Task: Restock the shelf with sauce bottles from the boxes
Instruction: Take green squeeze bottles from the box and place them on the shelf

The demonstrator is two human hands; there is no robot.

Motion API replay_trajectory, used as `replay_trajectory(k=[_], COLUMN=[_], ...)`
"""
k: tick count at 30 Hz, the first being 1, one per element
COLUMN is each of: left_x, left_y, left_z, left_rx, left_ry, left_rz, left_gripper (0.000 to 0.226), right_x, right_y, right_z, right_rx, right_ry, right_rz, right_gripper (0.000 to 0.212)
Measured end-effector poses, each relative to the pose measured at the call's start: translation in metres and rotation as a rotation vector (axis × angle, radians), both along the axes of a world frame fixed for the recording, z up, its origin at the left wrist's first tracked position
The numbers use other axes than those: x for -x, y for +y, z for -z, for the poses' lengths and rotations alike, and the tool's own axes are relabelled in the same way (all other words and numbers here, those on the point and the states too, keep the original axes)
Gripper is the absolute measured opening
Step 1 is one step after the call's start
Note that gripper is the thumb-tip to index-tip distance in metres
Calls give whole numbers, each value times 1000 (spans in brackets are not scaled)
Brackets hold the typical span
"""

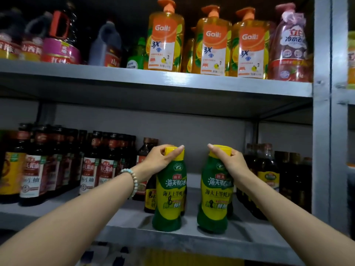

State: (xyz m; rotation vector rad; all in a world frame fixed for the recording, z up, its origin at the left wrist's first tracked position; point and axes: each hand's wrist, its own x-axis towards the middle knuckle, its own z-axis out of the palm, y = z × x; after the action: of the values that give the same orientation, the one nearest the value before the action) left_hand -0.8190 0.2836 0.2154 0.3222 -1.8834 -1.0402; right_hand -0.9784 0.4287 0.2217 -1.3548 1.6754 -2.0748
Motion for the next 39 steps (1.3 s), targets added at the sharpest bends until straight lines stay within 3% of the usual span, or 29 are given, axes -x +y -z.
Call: replay_trajectory(k=[5, 10, 15, 20, 23, 26, 28, 31, 33, 36, 39], left_x=[6, 12, 9, 8, 5, 9, 18, 36, 46, 62, 74], left_y=[-8, -8, -4, 9, 32, 55, 63, 58, 52, 46, 42], left_z=[2, 13, 14, 23, 33, 43, 50, 59, 66, 78, 85], left_rx=[-33, -68, -71, 159, 398, 536, 451, 182, 68, -14, -68], left_ry=[-45, 5, -40, -12, 179, 138, -18, -292, -377, -318, -199], left_rz=[18, 13, 6, -232, -367, -192, -68, -17, -4, 11, 46], left_gripper=[49, 38, 55, 77, 54, 34, 45, 78, 87, 72, 42], right_x=[2, 8, 11, 22, 27, 36, 43, 50, 56, 64, 72], right_y=[-11, -22, -21, -21, -19, -13, -6, 0, 0, -1, 0], right_z=[11, 17, 21, 27, 31, 39, 47, 63, 75, 88, 94], right_rx=[-34, -12, -25, -110, -123, -139, -204, -310, -347, -380, -320], right_ry=[5, 10, 6, 62, 70, 66, 72, 92, 101, 153, 208], right_rz=[-58, -46, -89, -122, -147, -185, -202, -276, -306, -320, -299], right_gripper=[35, 32, 28, 39, 41, 38, 38, 32, 48, 73, 73])
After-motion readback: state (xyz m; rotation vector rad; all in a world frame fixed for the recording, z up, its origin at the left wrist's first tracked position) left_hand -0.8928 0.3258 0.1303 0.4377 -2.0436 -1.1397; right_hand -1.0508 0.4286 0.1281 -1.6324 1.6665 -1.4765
